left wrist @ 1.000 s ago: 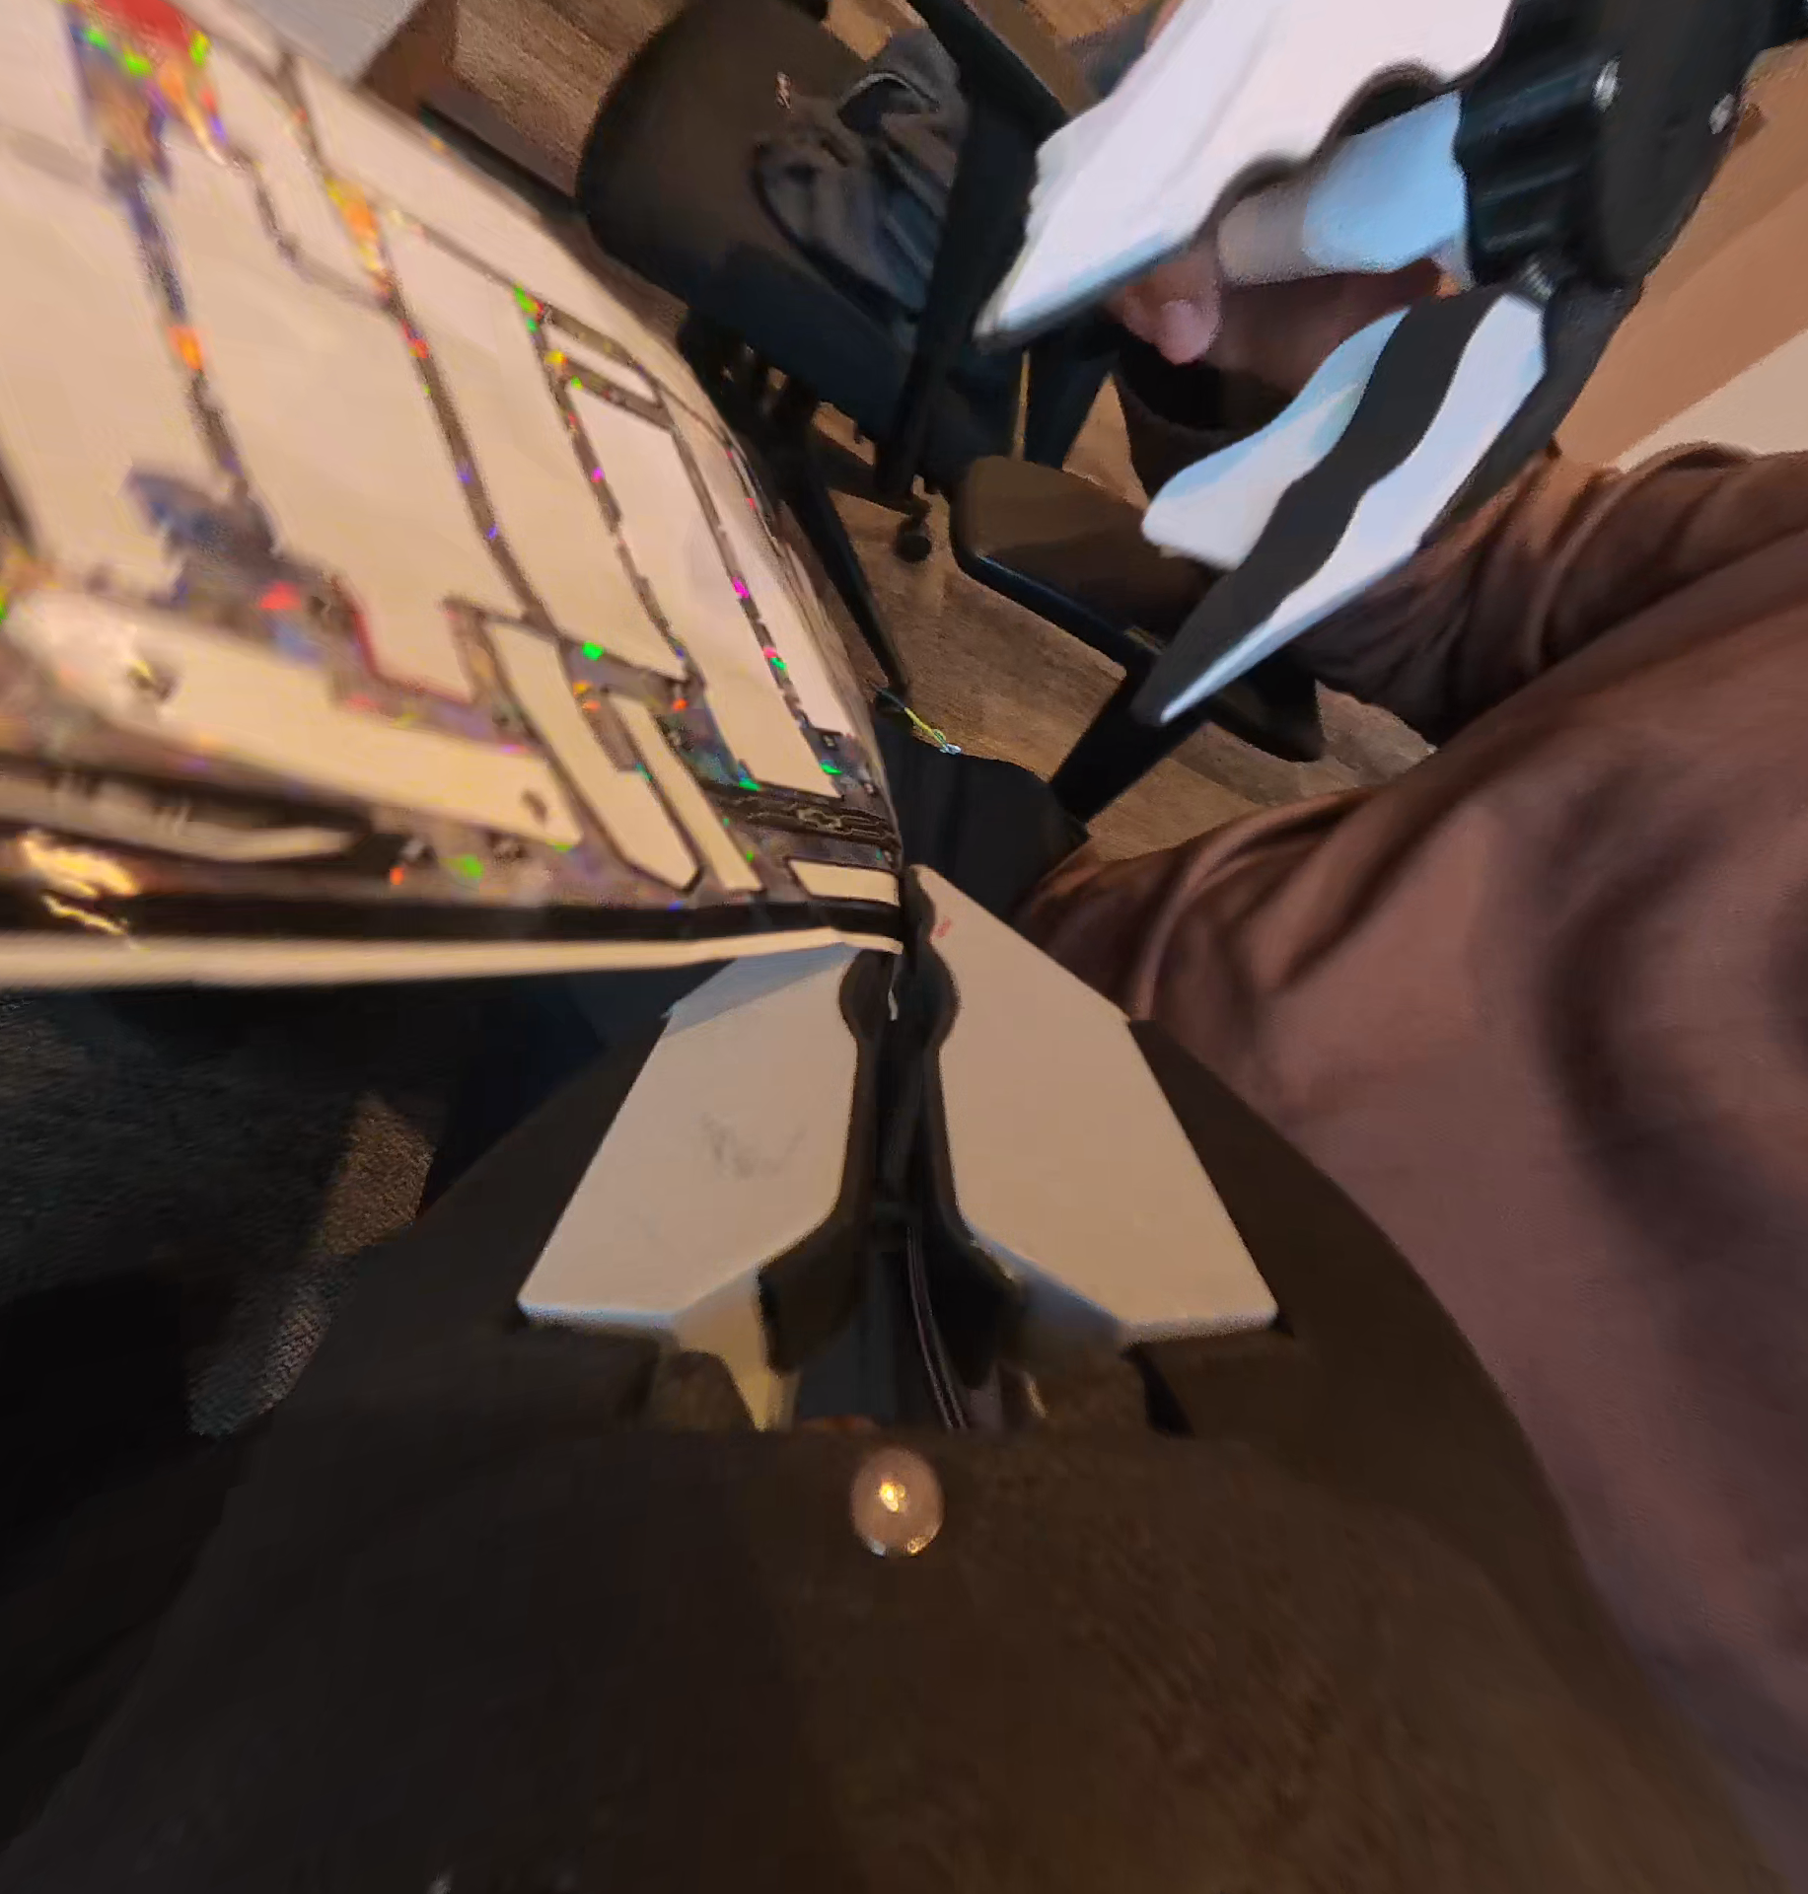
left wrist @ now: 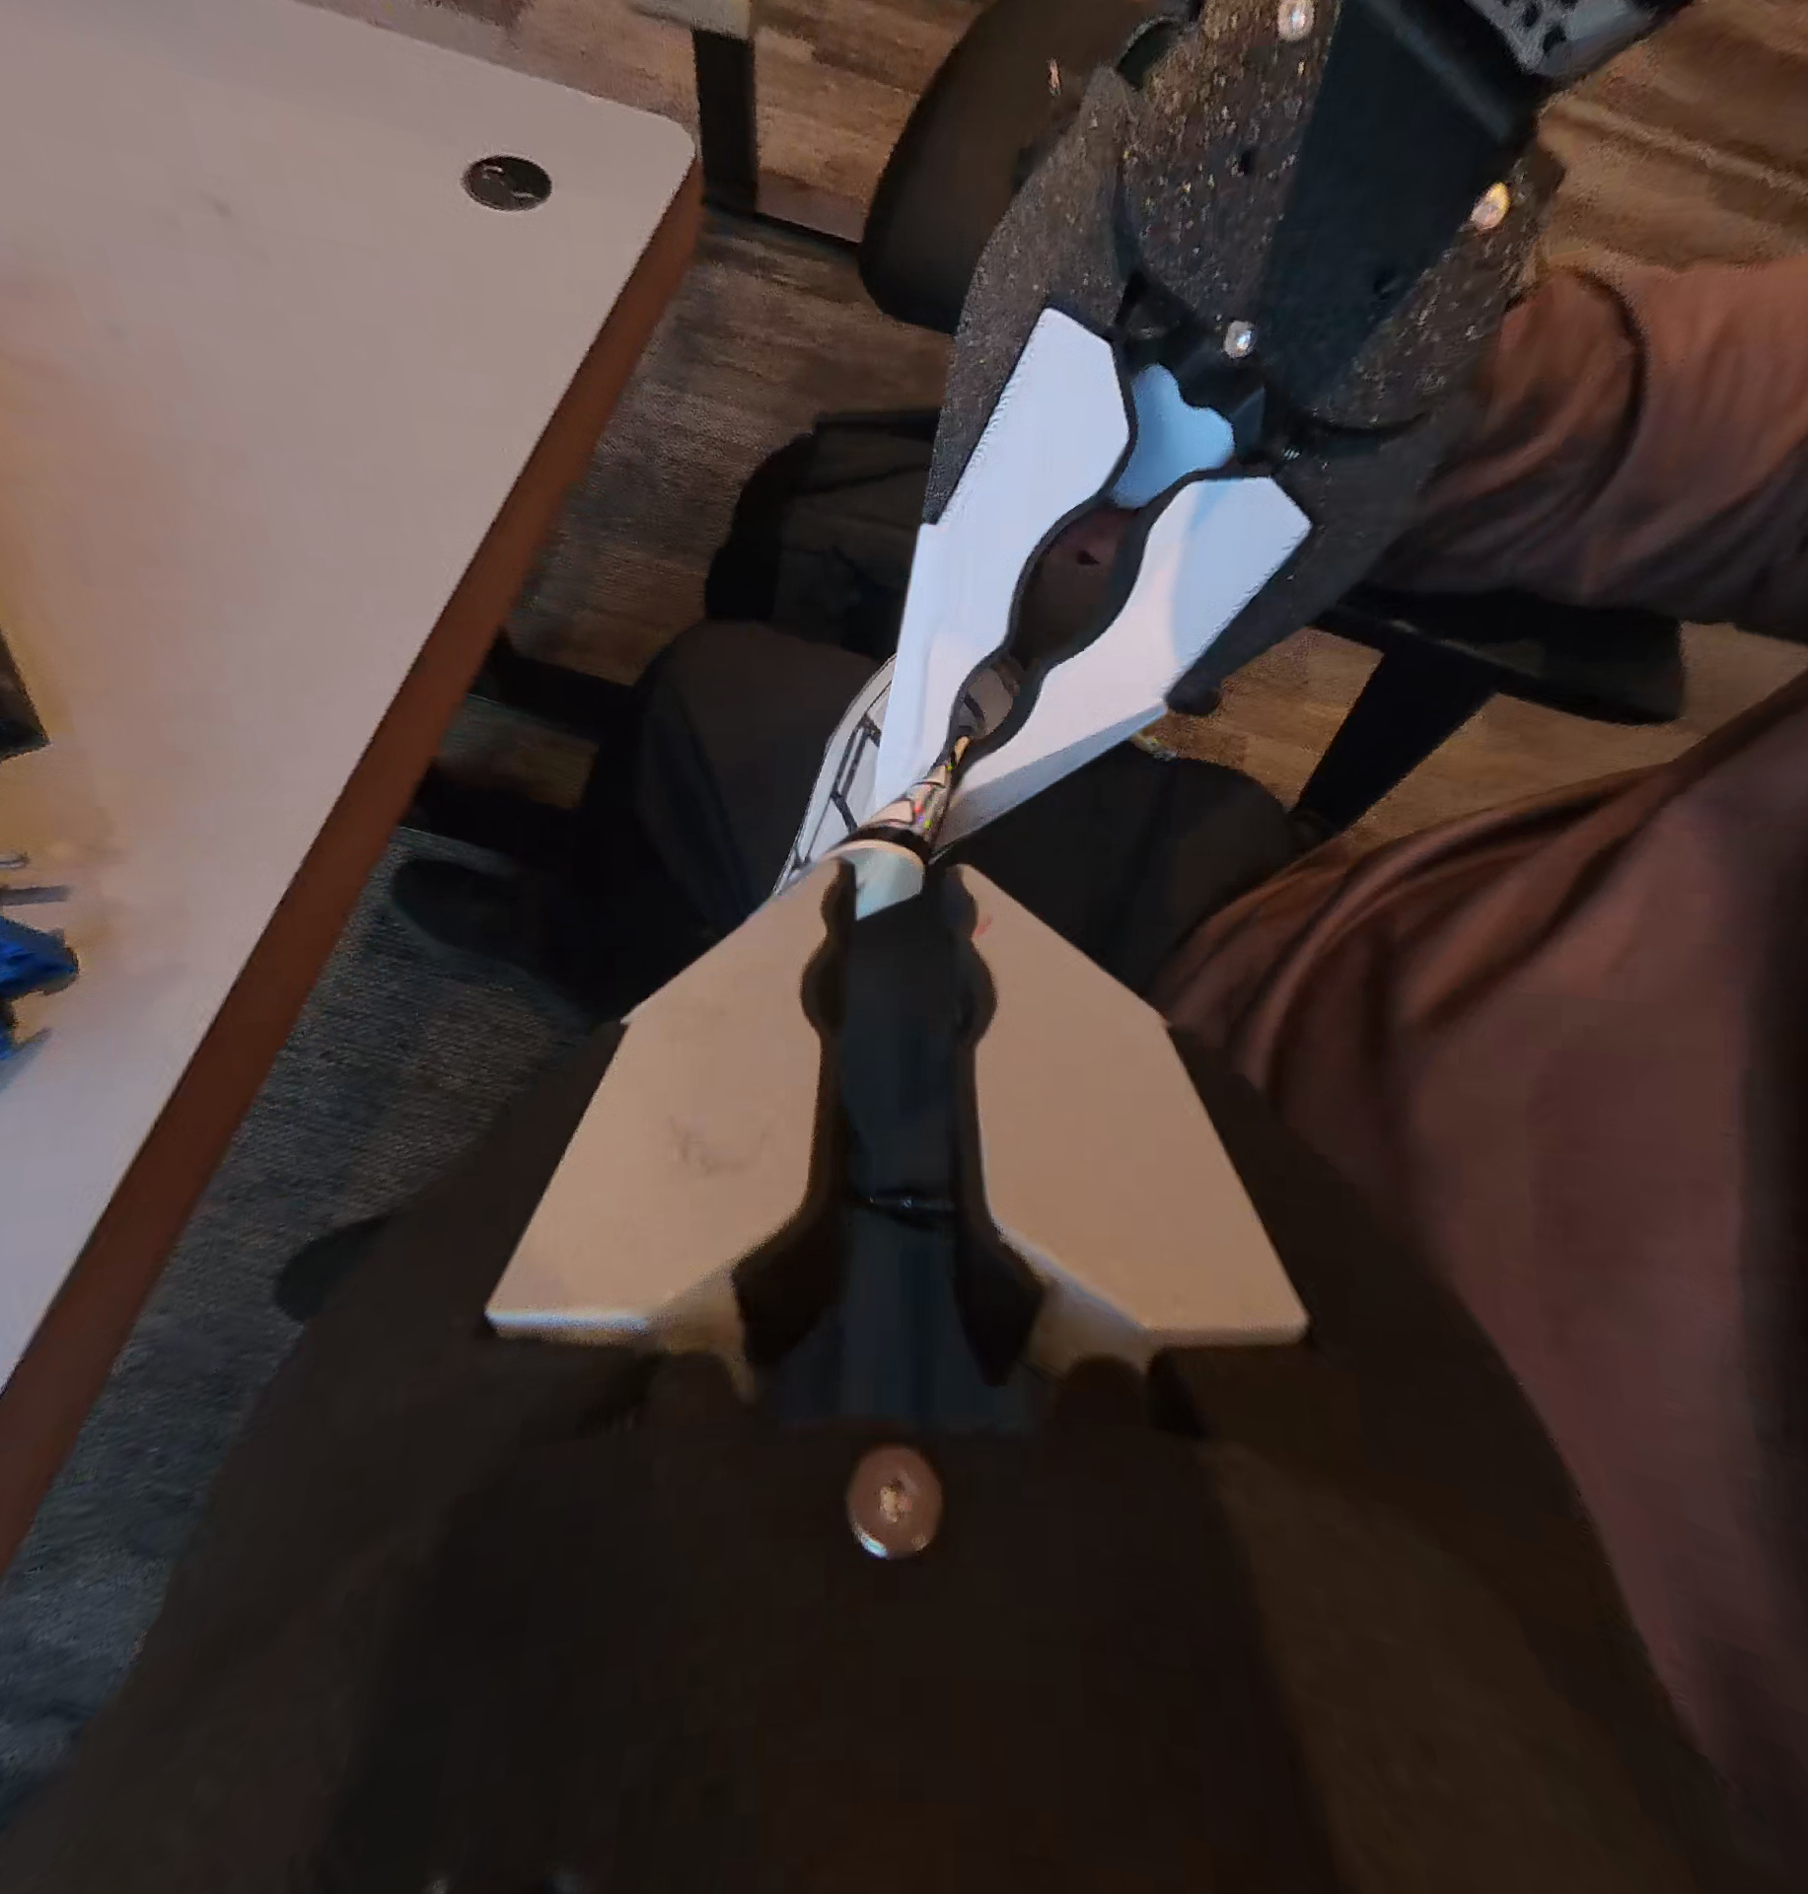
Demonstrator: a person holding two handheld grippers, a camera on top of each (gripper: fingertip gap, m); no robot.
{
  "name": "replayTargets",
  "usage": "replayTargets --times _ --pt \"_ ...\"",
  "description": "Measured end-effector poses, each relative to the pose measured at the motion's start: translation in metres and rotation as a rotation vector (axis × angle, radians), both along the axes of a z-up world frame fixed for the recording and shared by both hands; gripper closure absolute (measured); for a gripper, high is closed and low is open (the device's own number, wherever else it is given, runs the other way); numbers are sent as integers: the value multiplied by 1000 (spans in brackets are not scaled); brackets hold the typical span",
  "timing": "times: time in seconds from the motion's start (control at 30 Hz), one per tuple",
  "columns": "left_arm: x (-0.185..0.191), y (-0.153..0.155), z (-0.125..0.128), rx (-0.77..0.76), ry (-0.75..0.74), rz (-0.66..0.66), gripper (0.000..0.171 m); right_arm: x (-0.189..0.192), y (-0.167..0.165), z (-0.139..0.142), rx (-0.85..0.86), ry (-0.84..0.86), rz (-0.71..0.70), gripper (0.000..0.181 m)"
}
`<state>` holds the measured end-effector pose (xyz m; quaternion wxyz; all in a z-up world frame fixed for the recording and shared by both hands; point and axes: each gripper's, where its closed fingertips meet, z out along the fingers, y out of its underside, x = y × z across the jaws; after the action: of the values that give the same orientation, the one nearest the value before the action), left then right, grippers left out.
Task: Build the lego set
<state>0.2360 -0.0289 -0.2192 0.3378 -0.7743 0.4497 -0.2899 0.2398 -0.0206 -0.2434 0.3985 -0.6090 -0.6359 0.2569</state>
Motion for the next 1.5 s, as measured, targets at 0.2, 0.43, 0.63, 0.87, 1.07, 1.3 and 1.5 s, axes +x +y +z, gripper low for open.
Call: replayTargets --times 0.2,0.43,0.63,0.87,1.07,1.3,1.5 --pt "9 -1 3 -164 -157 18 147 -2 5 12 67 41 -33 181" --pt "17 2 19 -119 -292 18 169 -2 7 21 203 35 -62 181" --pt "20 2 22 -146 -335 22 166 -1 9 26 259 30 -79 181" --pt "22 4 30 -151 -422 41 170 2 13 36 412 10 -119 181" --pt "23 7 22 -120 -377 63 171 3 17 33 605 -64 -133 181" --pt "17 16 10 -21 -241 119 171 1 11 25 224 75 -72 167" --pt "17 15 9 -22 -229 114 171 4 11 30 76 137 -56 167"
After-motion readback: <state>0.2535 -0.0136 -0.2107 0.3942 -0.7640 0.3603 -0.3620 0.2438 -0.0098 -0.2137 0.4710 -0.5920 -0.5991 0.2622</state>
